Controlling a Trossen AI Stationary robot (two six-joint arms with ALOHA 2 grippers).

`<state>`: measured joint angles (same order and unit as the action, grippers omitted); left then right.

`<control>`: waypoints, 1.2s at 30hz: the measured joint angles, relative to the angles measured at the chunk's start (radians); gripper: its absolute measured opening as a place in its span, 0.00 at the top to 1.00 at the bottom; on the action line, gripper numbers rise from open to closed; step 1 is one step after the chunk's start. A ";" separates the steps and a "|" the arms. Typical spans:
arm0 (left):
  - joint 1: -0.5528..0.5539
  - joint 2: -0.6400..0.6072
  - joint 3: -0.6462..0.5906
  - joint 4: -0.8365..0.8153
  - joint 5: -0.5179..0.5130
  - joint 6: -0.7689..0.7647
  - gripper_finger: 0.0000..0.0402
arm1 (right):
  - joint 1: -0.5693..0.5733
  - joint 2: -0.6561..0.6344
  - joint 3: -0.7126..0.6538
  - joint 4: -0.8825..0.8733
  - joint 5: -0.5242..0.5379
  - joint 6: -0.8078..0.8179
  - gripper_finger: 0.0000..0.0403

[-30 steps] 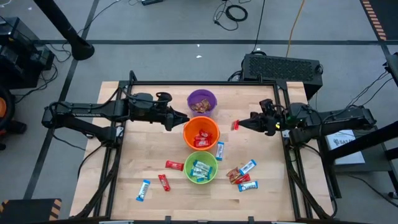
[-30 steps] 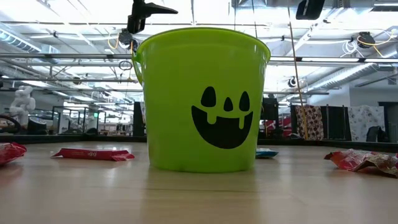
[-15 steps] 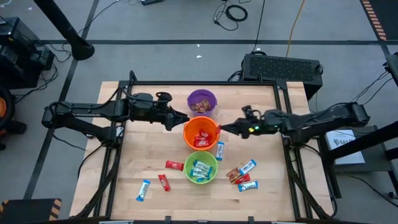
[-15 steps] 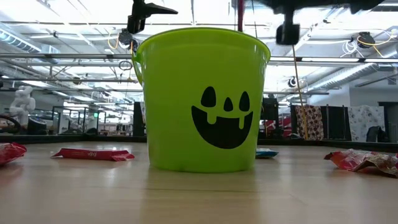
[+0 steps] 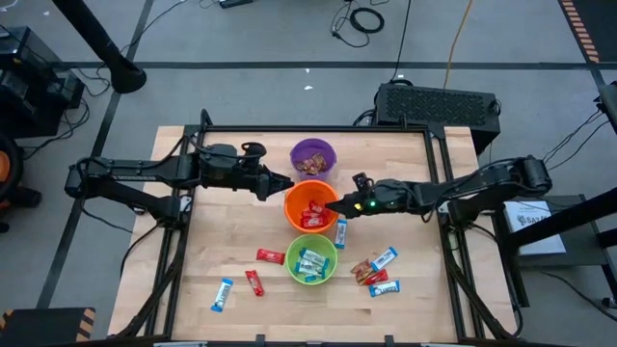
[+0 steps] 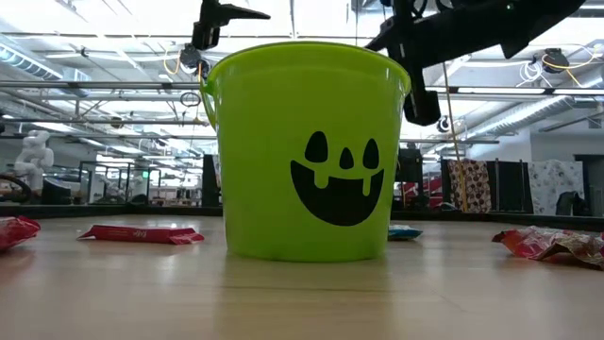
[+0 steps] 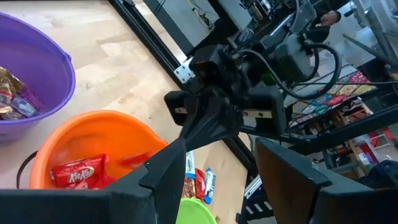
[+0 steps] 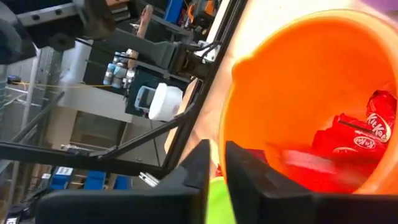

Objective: Sort candy by brand, put in halloween buckets
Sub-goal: Put red chocolate bar into the orange bucket, then put blue chocolate bar into the green bucket

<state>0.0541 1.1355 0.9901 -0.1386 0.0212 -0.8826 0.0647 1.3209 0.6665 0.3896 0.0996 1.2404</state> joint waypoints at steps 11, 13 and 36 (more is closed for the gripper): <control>-0.077 0.000 0.000 -0.005 0.000 -0.002 0.51 | 0.005 -0.133 0.000 -0.098 -0.135 -0.030 0.51; -0.096 0.000 0.000 -0.005 0.000 -0.003 0.51 | 0.019 -0.185 0.000 -0.197 -0.154 -0.054 0.49; -0.282 0.000 0.000 -0.330 -0.024 -0.030 0.51 | 0.212 -0.339 -0.050 -1.224 -0.231 0.154 0.60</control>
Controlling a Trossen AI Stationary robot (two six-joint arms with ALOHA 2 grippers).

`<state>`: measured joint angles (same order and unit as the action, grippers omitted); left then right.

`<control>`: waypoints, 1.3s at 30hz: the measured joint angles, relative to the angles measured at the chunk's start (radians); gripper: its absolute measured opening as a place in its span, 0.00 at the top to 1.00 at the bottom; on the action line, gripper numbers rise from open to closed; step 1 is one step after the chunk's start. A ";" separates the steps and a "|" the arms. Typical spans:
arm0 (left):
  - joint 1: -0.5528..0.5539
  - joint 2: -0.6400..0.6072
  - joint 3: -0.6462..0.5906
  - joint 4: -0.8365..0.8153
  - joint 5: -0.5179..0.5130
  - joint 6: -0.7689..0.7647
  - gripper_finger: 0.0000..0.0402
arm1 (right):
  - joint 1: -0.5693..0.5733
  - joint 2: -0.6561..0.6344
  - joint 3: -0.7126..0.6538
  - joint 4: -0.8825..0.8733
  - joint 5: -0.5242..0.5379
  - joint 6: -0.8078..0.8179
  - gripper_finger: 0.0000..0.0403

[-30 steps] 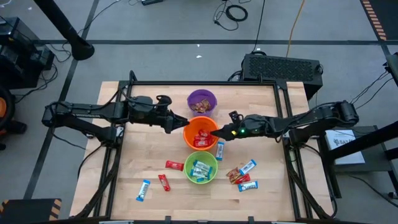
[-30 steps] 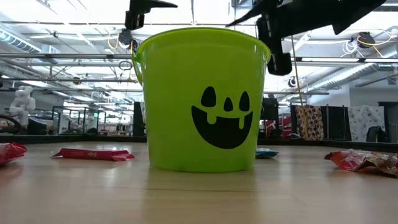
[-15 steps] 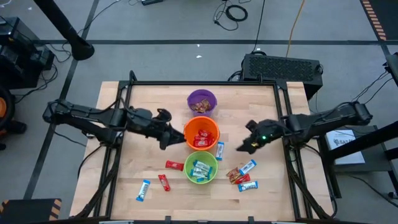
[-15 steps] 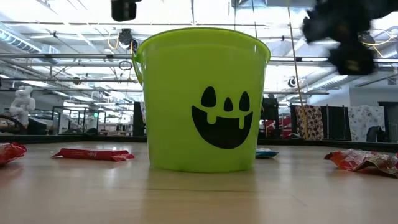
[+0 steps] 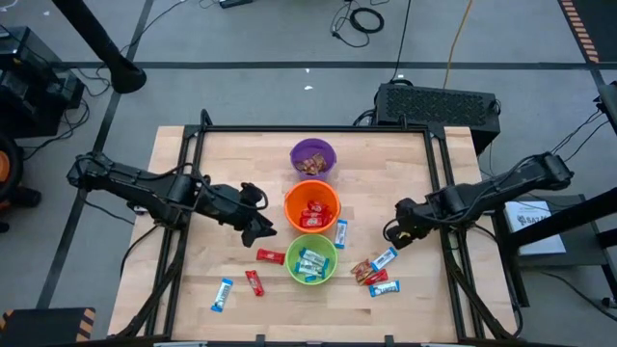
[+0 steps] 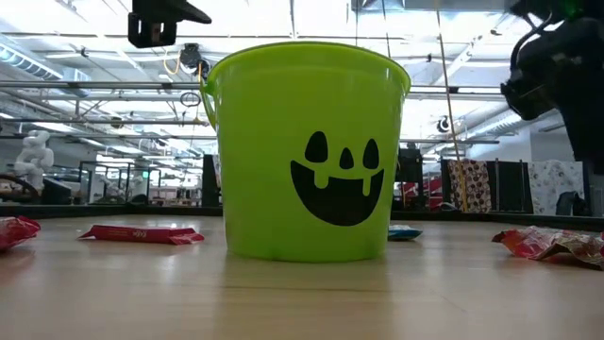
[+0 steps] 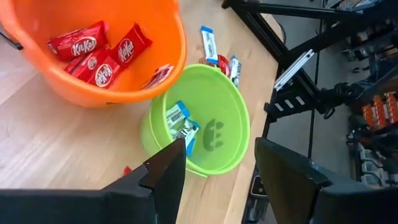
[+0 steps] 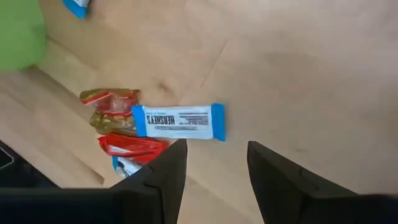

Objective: Sort candy by brand, put in halloween buckets
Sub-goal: Put blue chocolate bar into the green bucket

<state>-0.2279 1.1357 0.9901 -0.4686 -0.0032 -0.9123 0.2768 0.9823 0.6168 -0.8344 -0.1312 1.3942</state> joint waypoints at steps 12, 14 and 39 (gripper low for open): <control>0.000 0.000 0.000 0.003 -0.002 0.000 0.51 | 0.000 0.130 -0.092 0.236 -0.076 0.138 0.60; 0.000 0.000 0.000 0.003 -0.002 0.000 0.51 | 0.000 0.142 -0.103 0.265 -0.063 0.137 0.60; 0.000 0.000 0.000 0.003 -0.002 0.000 0.51 | 0.000 0.179 -0.239 0.523 -0.058 0.185 0.84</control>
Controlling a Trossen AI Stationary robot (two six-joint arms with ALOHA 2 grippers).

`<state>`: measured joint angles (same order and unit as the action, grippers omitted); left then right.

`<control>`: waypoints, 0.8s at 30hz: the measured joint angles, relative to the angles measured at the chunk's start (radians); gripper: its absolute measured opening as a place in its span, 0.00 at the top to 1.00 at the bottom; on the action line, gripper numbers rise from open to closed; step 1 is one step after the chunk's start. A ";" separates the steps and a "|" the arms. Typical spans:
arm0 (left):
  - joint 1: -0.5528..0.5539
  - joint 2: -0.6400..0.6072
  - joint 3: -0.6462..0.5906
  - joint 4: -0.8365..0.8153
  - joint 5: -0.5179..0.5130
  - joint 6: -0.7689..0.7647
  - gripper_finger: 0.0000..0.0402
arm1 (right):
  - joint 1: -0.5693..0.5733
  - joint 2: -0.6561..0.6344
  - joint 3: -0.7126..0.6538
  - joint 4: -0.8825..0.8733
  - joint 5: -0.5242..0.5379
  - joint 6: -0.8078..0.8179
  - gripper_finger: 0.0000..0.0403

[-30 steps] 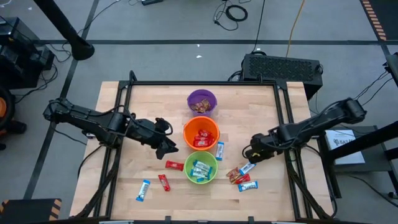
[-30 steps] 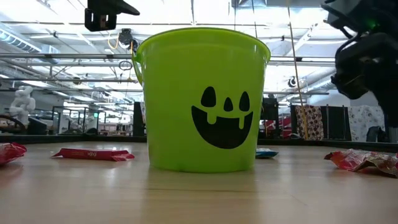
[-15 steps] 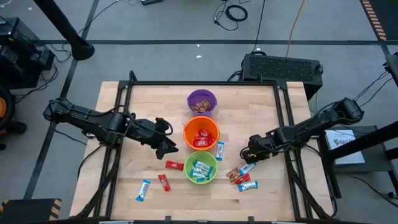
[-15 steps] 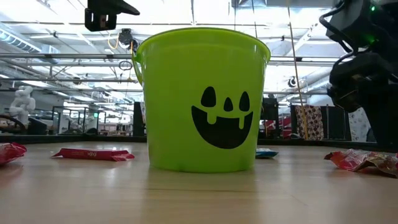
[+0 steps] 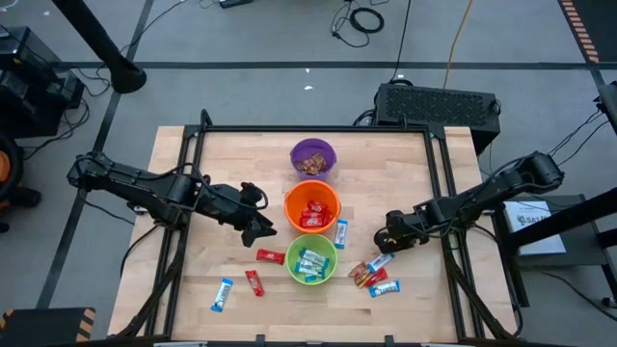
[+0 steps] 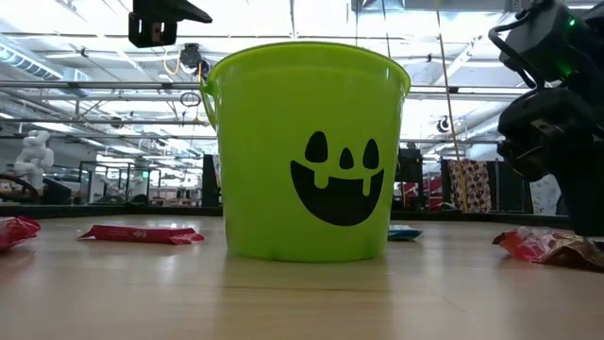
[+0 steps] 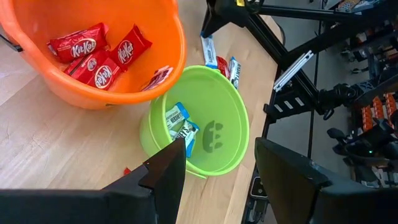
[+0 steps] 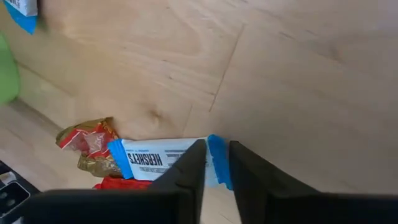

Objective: Sort candy by brand, put in halloween buckets
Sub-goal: Put blue chocolate bar into the green bucket

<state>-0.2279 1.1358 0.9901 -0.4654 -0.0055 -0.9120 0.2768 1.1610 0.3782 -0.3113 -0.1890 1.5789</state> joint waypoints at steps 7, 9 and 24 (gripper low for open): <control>0.000 0.000 0.000 0.000 0.000 0.000 0.51 | 0.000 0.000 0.000 0.016 0.000 -0.072 0.99; 0.000 0.000 0.000 0.000 0.000 0.000 0.51 | 0.000 -0.001 0.000 0.036 -0.001 -0.081 0.99; 0.000 0.000 0.000 0.000 -0.008 0.000 0.51 | 0.000 -0.157 0.000 0.464 0.033 -0.073 1.00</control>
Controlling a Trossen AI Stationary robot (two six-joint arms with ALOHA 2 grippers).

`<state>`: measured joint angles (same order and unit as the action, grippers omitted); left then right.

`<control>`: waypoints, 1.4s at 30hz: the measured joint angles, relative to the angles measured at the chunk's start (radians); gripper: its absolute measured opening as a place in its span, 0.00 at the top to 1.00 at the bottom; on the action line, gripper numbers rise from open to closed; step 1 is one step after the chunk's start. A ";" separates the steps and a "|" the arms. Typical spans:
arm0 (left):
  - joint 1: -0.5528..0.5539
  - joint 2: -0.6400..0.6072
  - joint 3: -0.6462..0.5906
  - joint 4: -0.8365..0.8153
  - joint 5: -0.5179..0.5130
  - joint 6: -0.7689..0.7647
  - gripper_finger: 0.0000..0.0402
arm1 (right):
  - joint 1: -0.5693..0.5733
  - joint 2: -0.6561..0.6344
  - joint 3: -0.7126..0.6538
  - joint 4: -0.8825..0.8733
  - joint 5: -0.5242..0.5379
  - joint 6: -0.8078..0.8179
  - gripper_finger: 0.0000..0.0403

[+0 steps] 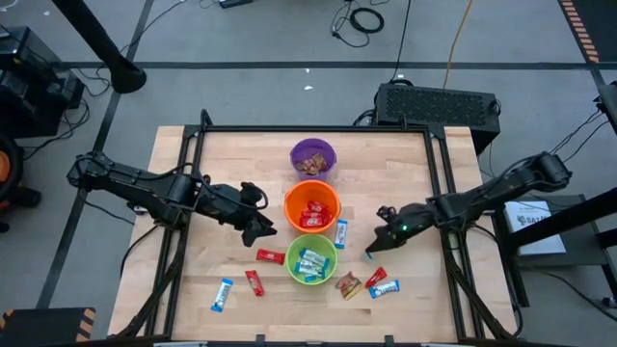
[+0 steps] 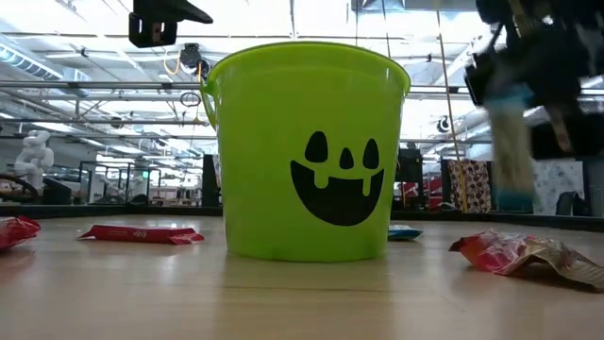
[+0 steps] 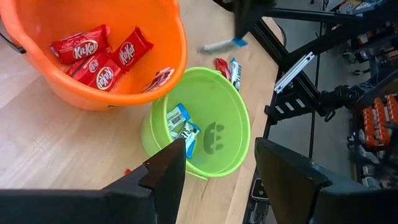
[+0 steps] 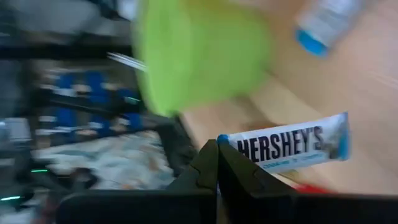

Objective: Sort candy by brand, put in halloween buckets
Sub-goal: Put blue chocolate bar into the green bucket

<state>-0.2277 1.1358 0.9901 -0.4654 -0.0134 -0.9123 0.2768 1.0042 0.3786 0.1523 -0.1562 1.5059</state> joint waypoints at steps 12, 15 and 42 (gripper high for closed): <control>0.000 0.000 0.000 0.003 -0.055 0.000 0.51 | 0.000 -0.126 0.001 0.517 0.309 -0.132 1.00; 0.000 0.000 0.000 0.014 -0.072 0.000 0.51 | -0.001 -0.128 0.002 0.679 0.359 -0.212 1.00; 0.000 0.000 0.000 0.098 -0.126 0.000 0.51 | -0.002 -0.127 0.119 0.966 0.257 -1.200 1.00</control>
<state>-0.2276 1.1358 0.9901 -0.3676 -0.1398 -0.9127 0.2745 0.8768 0.4977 1.1179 0.1005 0.3063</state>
